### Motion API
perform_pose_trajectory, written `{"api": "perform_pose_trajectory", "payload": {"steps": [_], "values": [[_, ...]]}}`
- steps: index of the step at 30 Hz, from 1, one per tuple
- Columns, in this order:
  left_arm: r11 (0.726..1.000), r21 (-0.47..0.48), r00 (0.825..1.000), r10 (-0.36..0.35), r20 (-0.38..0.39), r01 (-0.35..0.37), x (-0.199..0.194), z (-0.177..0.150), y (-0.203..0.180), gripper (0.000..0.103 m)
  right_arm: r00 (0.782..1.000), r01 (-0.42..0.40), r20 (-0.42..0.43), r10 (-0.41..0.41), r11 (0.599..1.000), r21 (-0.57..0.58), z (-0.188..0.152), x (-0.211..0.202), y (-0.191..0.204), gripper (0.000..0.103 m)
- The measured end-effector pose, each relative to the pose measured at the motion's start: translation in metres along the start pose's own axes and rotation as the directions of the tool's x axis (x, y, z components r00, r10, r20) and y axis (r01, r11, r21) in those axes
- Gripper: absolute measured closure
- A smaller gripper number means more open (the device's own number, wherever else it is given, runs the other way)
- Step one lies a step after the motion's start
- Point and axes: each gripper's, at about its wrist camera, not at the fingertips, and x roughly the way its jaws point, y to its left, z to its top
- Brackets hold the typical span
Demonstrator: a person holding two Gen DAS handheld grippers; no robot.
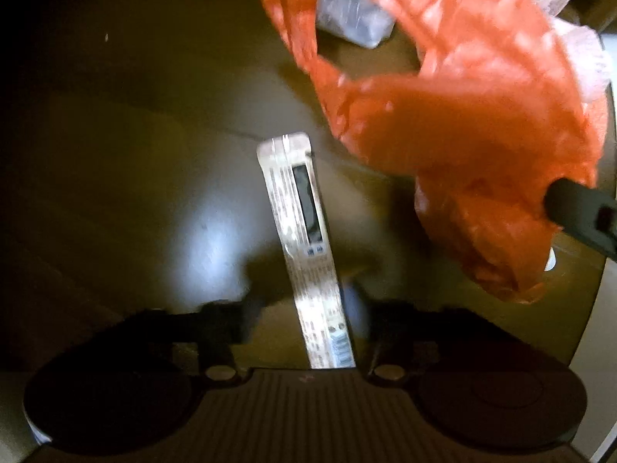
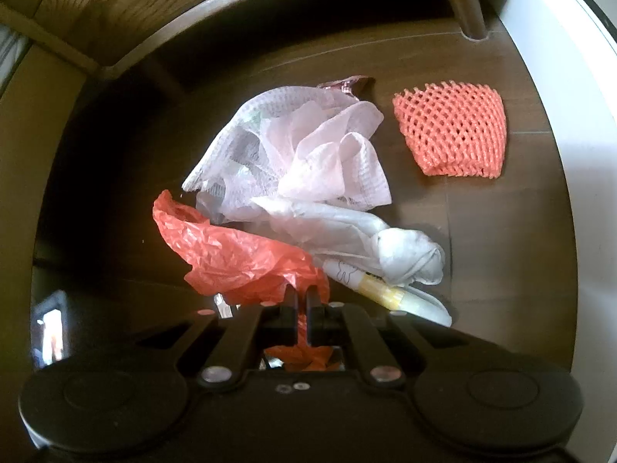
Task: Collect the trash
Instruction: 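Grasp the white stick wrapper with the left tool while the right tool grasps the red plastic bag, then lift the stick wrapper and red bag up over the teal trash bin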
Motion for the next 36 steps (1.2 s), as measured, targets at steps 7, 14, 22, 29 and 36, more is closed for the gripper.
{"api": "perform_pose_trajectory", "payload": {"steps": [7,14,22,29,36], "values": [[1.0,0.01,1.0,-0.006,0.0,0.006,-0.007,0.011,0.005,0.083,1.0,0.006,-0.011,-0.006,1.0,-0.023,-0.003,0.004,0.005,0.101],[0.993,0.097,0.997,0.068,0.03,-0.071,-0.045,0.013,0.015,0.084,0.998,0.021,0.062,-0.025,0.998,0.065,-0.017,-0.029,0.013,0.102],[0.999,0.04,1.0,-0.005,0.018,0.004,-0.152,-0.005,0.05,0.084,0.99,0.022,0.132,-0.052,0.976,0.219,-0.036,-0.128,0.051,0.102],[0.993,0.028,0.99,-0.114,0.086,0.112,-0.311,-0.003,0.055,0.084,0.978,0.024,0.193,-0.075,0.967,0.253,-0.023,-0.262,0.111,0.102],[0.98,0.103,0.964,-0.188,0.187,0.171,-0.476,0.0,0.074,0.084,0.957,0.006,0.281,-0.077,0.97,0.245,-0.001,-0.412,0.18,0.102]]}}
